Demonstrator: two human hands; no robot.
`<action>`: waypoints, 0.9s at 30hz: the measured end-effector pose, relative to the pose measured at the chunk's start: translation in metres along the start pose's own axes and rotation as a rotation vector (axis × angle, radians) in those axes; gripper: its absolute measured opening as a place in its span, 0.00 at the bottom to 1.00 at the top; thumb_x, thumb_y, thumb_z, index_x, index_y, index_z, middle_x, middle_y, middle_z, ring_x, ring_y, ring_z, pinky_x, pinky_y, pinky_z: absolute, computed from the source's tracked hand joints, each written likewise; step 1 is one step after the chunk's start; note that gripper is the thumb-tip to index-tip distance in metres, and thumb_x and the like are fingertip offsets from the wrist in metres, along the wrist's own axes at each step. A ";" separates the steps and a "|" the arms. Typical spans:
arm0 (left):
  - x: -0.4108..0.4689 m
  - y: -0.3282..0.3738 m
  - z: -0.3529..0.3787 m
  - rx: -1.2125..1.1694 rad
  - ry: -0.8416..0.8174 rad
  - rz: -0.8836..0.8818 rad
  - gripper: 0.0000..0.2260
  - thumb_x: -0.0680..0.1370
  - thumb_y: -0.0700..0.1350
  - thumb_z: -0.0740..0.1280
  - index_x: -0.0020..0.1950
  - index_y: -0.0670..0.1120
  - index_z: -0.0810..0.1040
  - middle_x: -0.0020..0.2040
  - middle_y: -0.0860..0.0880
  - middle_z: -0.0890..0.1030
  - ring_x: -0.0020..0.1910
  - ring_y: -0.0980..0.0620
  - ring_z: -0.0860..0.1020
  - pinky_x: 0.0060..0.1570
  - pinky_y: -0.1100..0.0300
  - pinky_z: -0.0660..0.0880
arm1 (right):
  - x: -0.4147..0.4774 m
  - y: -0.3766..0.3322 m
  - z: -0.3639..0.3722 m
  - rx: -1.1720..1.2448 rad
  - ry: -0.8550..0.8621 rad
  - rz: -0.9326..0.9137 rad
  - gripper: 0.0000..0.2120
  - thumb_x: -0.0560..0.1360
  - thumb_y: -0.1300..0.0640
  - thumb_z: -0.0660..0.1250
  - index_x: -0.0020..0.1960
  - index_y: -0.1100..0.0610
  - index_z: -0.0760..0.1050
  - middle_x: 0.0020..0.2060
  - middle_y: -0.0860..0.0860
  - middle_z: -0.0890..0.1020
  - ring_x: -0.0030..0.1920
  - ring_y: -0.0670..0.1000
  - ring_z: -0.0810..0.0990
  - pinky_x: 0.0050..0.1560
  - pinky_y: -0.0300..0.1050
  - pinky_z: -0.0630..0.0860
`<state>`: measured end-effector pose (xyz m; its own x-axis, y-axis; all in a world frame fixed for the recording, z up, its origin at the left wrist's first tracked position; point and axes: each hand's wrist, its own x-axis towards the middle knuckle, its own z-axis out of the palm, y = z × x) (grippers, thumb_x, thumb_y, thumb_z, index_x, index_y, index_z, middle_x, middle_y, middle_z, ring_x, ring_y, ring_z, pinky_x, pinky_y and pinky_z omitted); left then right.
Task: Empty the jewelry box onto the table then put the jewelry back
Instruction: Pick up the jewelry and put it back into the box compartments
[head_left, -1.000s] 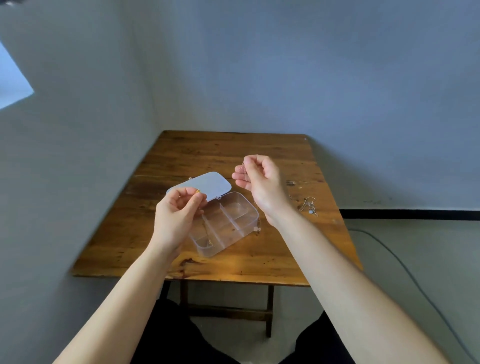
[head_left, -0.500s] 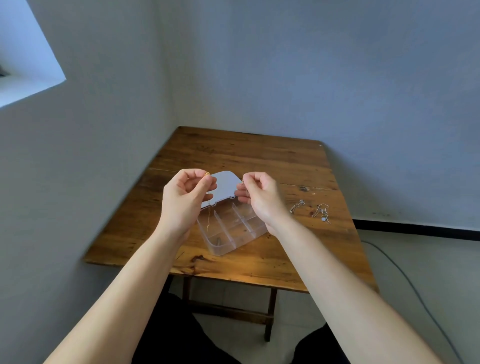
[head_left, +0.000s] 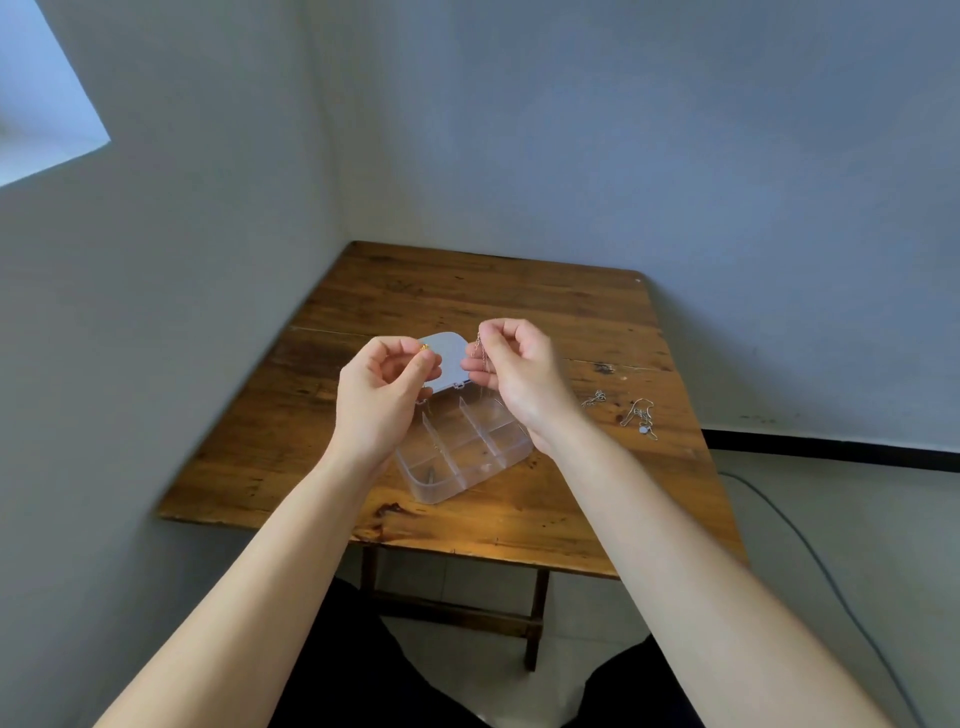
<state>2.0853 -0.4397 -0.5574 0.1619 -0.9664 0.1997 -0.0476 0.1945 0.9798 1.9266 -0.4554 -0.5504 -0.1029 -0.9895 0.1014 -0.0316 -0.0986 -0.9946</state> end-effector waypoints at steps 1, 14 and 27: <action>-0.002 -0.006 0.001 0.024 0.000 -0.016 0.02 0.78 0.44 0.71 0.49 0.48 0.81 0.45 0.49 0.86 0.46 0.53 0.85 0.43 0.61 0.81 | -0.001 0.006 -0.001 -0.027 -0.015 0.035 0.08 0.83 0.52 0.63 0.59 0.54 0.76 0.46 0.50 0.85 0.46 0.45 0.86 0.48 0.42 0.83; -0.007 -0.056 -0.007 0.618 -0.197 -0.121 0.04 0.76 0.43 0.71 0.49 0.49 0.80 0.43 0.52 0.83 0.42 0.52 0.81 0.36 0.62 0.78 | -0.008 0.061 -0.016 -0.601 -0.217 0.283 0.10 0.82 0.55 0.63 0.58 0.52 0.82 0.54 0.48 0.83 0.41 0.49 0.86 0.46 0.45 0.84; 0.002 -0.046 0.051 0.677 -0.311 0.025 0.01 0.77 0.45 0.68 0.48 0.51 0.80 0.41 0.55 0.82 0.42 0.55 0.80 0.41 0.58 0.79 | -0.006 0.063 -0.102 -0.668 -0.004 0.172 0.08 0.79 0.52 0.65 0.54 0.47 0.83 0.47 0.41 0.81 0.50 0.44 0.79 0.42 0.37 0.71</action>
<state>2.0374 -0.4592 -0.6028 -0.1288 -0.9856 0.1096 -0.6608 0.1677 0.7316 1.8239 -0.4450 -0.6115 -0.1579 -0.9857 -0.0585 -0.6213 0.1452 -0.7700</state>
